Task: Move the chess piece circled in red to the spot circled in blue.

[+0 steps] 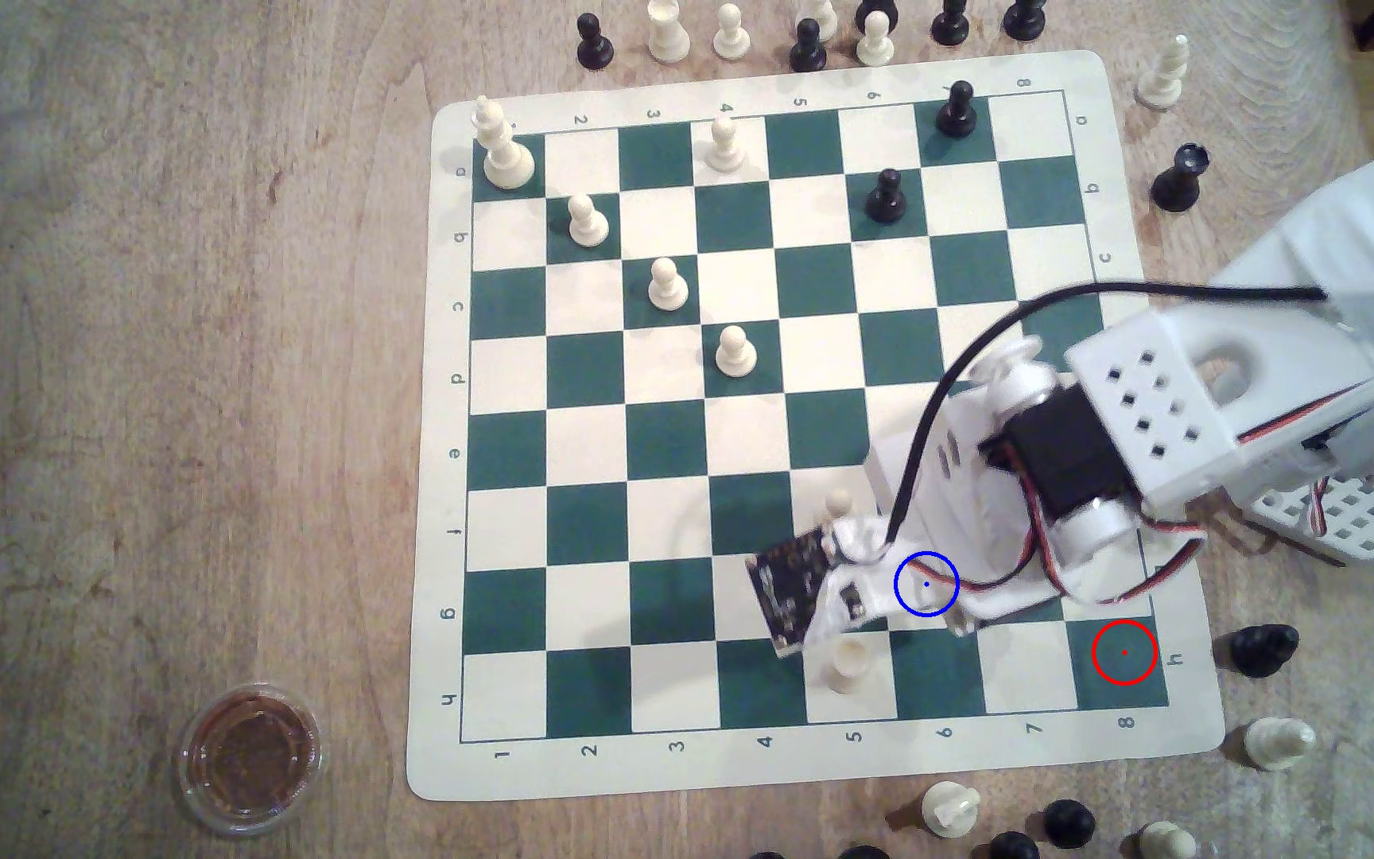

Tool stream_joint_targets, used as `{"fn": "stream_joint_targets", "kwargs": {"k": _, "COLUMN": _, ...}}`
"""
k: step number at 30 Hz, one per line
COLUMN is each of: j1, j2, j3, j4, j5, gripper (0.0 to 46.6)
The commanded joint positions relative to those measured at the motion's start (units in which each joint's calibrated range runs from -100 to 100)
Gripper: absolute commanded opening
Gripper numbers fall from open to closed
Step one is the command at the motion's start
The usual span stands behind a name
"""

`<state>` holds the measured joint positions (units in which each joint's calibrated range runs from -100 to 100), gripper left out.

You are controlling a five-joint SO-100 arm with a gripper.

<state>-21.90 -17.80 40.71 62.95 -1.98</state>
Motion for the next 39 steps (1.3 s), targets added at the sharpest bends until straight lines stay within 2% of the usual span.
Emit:
{"fn": "stream_joint_targets", "kwargs": {"k": 1, "j1": 0.1, "j2": 0.9, "j3": -0.9, "j4": -0.5, "j5": 0.1, "gripper": 0.3}}
{"fn": "stream_joint_targets", "kwargs": {"k": 23, "j1": 0.6, "j2": 4.1, "j3": 0.8, "j4": -3.2, "j5": 0.5, "gripper": 0.8}}
{"fn": "stream_joint_targets", "kwargs": {"k": 25, "j1": 0.6, "j2": 4.1, "j3": 0.8, "j4": -3.1, "j5": 0.6, "gripper": 1.9}}
{"fn": "stream_joint_targets", "kwargs": {"k": 26, "j1": 0.6, "j2": 4.1, "j3": 0.9, "j4": -3.1, "j5": 0.6, "gripper": 5.7}}
{"fn": "stream_joint_targets", "kwargs": {"k": 27, "j1": 0.7, "j2": 3.9, "j3": 0.9, "j4": -3.1, "j5": 0.7, "gripper": 7.2}}
{"fn": "stream_joint_targets", "kwargs": {"k": 32, "j1": 0.7, "j2": 0.6, "j3": 1.2, "j4": -1.6, "j5": 1.7, "gripper": 11.0}}
{"fn": "stream_joint_targets", "kwargs": {"k": 33, "j1": 0.7, "j2": 0.0, "j3": 1.2, "j4": -1.6, "j5": 1.8, "gripper": 13.3}}
{"fn": "stream_joint_targets", "kwargs": {"k": 39, "j1": 1.8, "j2": -6.9, "j3": -1.0, "j4": 2.1, "j5": 1.9, "gripper": 14.2}}
